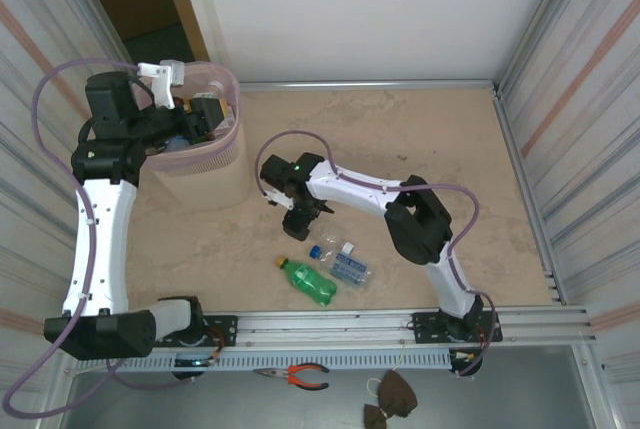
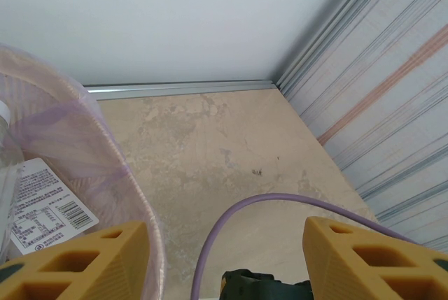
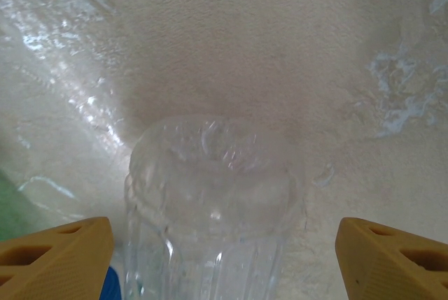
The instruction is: Put the plastic bottles in the bin
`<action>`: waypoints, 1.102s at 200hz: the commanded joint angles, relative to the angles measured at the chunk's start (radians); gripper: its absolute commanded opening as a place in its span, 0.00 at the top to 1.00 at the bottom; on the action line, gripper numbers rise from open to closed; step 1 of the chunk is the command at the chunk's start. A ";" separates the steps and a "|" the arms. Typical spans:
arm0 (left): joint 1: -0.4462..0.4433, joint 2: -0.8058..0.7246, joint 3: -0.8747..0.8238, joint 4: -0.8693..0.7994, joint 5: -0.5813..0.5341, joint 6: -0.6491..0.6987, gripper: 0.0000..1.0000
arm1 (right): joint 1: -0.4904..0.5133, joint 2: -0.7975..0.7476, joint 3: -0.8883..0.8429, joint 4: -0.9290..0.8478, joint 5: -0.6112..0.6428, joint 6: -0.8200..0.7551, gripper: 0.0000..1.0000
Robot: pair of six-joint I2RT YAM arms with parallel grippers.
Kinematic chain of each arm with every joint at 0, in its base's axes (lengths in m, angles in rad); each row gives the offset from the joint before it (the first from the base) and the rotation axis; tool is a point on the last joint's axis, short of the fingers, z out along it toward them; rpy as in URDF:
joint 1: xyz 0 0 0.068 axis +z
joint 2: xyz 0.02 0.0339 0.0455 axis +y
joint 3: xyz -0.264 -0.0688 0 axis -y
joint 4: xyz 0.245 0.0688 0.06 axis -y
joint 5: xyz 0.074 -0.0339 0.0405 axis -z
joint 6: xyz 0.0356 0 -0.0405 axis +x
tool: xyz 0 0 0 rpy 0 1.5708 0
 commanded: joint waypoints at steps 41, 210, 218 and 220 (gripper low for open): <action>0.003 -0.014 0.001 0.005 0.028 0.017 0.40 | -0.015 0.066 0.027 -0.028 0.002 -0.022 0.23; -0.086 -0.031 -0.069 0.157 0.040 -0.020 0.42 | -0.170 -0.301 -0.157 0.173 0.007 0.036 0.40; -0.098 -0.032 -0.076 0.174 0.047 -0.015 0.42 | -0.178 -0.334 -0.166 0.191 -0.010 0.048 0.40; -0.101 -0.033 -0.077 0.179 0.048 -0.013 0.42 | -0.181 -0.342 -0.169 0.196 -0.016 0.051 0.40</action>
